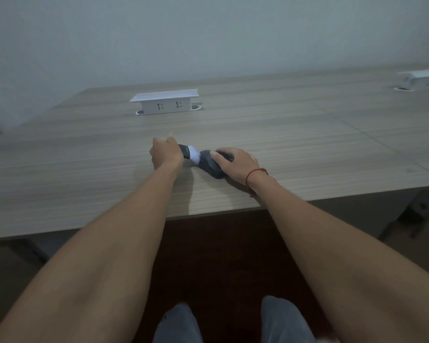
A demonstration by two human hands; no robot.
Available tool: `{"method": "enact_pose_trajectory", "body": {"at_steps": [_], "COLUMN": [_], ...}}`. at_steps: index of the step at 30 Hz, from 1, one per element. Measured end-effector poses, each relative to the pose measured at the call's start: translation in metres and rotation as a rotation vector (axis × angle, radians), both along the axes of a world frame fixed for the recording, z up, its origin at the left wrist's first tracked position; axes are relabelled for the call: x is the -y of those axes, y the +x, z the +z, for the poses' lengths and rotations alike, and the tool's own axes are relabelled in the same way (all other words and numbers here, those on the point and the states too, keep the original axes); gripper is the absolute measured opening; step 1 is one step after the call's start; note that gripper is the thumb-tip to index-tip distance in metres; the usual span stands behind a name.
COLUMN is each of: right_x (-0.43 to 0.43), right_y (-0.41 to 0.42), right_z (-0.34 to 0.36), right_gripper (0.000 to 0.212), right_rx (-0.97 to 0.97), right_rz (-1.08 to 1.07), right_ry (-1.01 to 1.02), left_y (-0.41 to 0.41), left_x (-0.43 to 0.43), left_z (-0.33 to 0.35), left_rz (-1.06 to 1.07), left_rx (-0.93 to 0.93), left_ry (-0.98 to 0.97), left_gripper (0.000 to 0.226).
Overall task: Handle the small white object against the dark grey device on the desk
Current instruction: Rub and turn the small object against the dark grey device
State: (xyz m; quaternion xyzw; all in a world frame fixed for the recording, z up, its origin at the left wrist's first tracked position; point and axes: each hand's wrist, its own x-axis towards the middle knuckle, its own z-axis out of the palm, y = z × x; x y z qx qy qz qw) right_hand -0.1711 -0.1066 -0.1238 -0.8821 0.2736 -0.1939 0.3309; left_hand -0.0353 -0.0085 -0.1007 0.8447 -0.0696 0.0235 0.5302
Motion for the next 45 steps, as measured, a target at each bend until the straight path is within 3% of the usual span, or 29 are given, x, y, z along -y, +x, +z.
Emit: {"method": "enact_pose_trajectory", "body": {"at_steps": [3,5,8,11,16,20,22,26,29,33,38,40,45], "right_x": [-0.005,-0.003,0.005,0.010,0.013,0.014,0.013,0.011,0.016,0.017,-0.008,-0.015,-0.008], "right_y": [-0.005,-0.005,-0.004,-0.005,-0.008,-0.003,-0.001,0.002,0.004,0.008,0.016,0.020,0.023], "right_z": [0.004,0.005,0.006,0.010,0.014,0.014,0.013,0.002,0.001,0.005,0.001,0.002,0.004], "right_gripper": [0.084,0.094,0.087,0.073,0.066,0.068,0.063,0.077,0.073,0.061,0.107,0.108,0.114], "right_rx": [-0.032,-0.039,-0.006,0.021,0.045,0.135,0.136,0.064,0.117,0.153,-0.103,-0.133,-0.072], "right_rz": [0.024,0.021,0.045,0.108,0.133,-0.007,-0.066,-0.114,-0.079,-0.054,-0.179,-0.185,-0.013], "right_ry": [0.028,0.044,0.188,0.293,0.382,0.428,0.397,0.239,0.319,0.393,-0.025,-0.091,0.157], "left_y": [-0.008,-0.008,-0.006,-0.005,-0.002,-0.008,-0.013,-0.015,-0.007,-0.003,-0.005,-0.003,0.001], "left_x": [-0.001,-0.004,-0.004,-0.003,-0.011,-0.010,-0.005,0.005,0.002,-0.006,-0.007,-0.008,-0.013], "left_z": [0.001,0.003,0.004,-0.001,-0.010,-0.005,-0.001,-0.005,-0.012,-0.007,-0.005,-0.009,-0.008], "left_rz": [-0.004,-0.005,-0.142,-0.269,-0.065,-0.118,-0.152,-0.232,-0.147,-0.048,0.002,-0.014,-0.065], "left_rx": [0.065,0.095,0.134,0.164,0.151,0.192,0.189,0.196,0.163,0.145,0.117,0.125,0.068], "left_ry": [-0.026,-0.098,-0.170,-0.076,-0.018,-0.129,-0.170,-0.110,0.012,-0.020,-0.131,-0.143,-0.232], "left_gripper": [0.044,0.039,0.033,0.034,0.042,0.031,0.029,0.032,0.046,0.045,0.043,0.037,0.033]}}
